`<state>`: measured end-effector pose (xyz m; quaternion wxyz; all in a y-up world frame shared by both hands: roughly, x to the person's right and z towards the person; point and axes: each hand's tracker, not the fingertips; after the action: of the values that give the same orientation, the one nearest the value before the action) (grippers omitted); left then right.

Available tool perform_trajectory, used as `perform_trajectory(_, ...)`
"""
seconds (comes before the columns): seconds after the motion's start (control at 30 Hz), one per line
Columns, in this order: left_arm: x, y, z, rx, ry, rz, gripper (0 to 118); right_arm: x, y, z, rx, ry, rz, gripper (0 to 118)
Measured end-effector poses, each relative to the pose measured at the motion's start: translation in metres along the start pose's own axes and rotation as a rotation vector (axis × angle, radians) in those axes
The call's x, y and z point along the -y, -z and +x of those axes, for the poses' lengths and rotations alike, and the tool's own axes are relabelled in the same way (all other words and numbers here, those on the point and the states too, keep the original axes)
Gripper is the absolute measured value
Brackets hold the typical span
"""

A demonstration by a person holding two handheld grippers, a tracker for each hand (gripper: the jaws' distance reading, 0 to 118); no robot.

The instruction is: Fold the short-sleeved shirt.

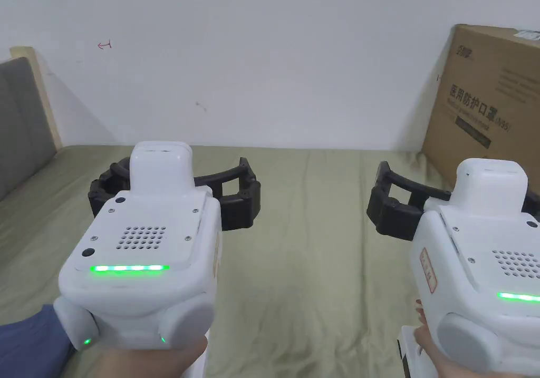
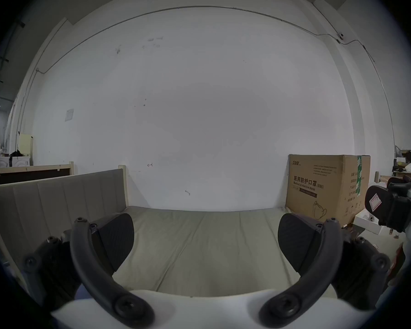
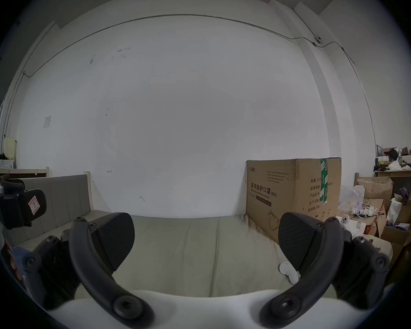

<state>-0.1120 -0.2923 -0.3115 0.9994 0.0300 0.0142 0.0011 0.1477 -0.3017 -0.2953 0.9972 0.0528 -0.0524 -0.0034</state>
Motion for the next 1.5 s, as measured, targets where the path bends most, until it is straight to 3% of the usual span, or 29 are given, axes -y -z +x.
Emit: perform_trajectory(1.5,-0.0006,0.0079,-0.0051,0.006,-0.019,-0.032,118,0.0007,-0.0025,-0.0044,-0.018,-0.01,0.006,118)
